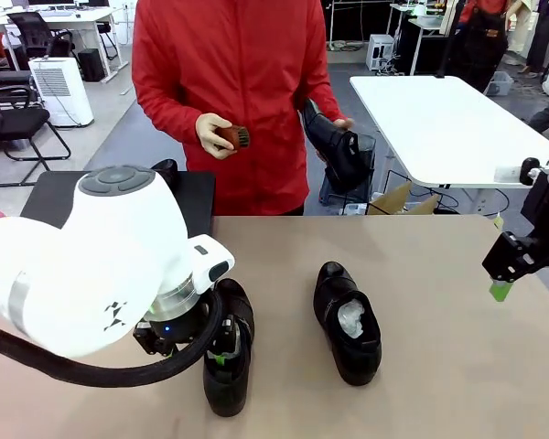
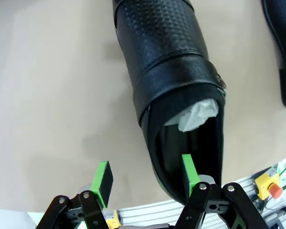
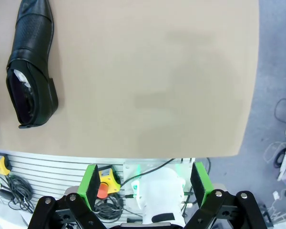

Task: Organize the shoes by placing them on the stand.
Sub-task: Place the Shoe from the middle of the table onto the Shoes Stand.

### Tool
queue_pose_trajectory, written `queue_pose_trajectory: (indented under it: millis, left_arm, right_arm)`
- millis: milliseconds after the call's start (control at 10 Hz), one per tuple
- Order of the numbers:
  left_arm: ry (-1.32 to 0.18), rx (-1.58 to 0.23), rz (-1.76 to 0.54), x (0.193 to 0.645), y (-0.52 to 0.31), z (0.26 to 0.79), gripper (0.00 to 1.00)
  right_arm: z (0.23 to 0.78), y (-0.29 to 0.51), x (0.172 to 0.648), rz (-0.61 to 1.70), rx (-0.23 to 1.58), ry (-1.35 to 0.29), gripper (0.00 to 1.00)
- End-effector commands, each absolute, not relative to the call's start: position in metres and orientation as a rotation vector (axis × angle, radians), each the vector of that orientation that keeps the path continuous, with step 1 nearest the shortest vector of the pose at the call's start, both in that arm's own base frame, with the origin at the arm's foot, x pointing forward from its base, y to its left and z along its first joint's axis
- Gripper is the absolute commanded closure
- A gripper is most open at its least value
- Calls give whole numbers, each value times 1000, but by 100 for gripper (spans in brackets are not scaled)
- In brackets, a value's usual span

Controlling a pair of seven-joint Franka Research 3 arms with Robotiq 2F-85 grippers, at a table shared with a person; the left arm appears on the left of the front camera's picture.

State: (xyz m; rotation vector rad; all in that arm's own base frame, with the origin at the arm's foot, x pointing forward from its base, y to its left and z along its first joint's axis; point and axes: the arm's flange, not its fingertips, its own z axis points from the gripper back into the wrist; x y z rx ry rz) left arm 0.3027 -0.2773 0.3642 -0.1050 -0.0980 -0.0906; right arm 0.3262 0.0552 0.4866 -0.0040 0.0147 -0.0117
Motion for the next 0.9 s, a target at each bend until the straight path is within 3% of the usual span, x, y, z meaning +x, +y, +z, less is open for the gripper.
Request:
queue_pose_trajectory:
  millis: [0, 100, 200, 500, 600, 800]
  left_arm:
    - [-118, -92, -30, 297, -266, 346, 26]
    - [-106, -87, -3, 299, -266, 343, 26]
    - [-103, -91, 2, 300, -266, 341, 34]
    - [-86, -90, -5, 302, -265, 341, 92]
    - [-80, -88, -4, 302, -265, 341, 100]
    - [-73, -99, -13, 305, -267, 341, 100]
  right_arm:
    - [490, 56, 327, -35, -2, 9, 0]
    - [490, 56, 327, -35, -2, 9, 0]
    - [490, 56, 327, -35, -2, 9, 0]
    - [490, 56, 327, -35, -2, 9, 0]
    - [490, 56, 327, -35, -2, 9, 0]
    - [490, 56, 327, -35, -2, 9, 0]
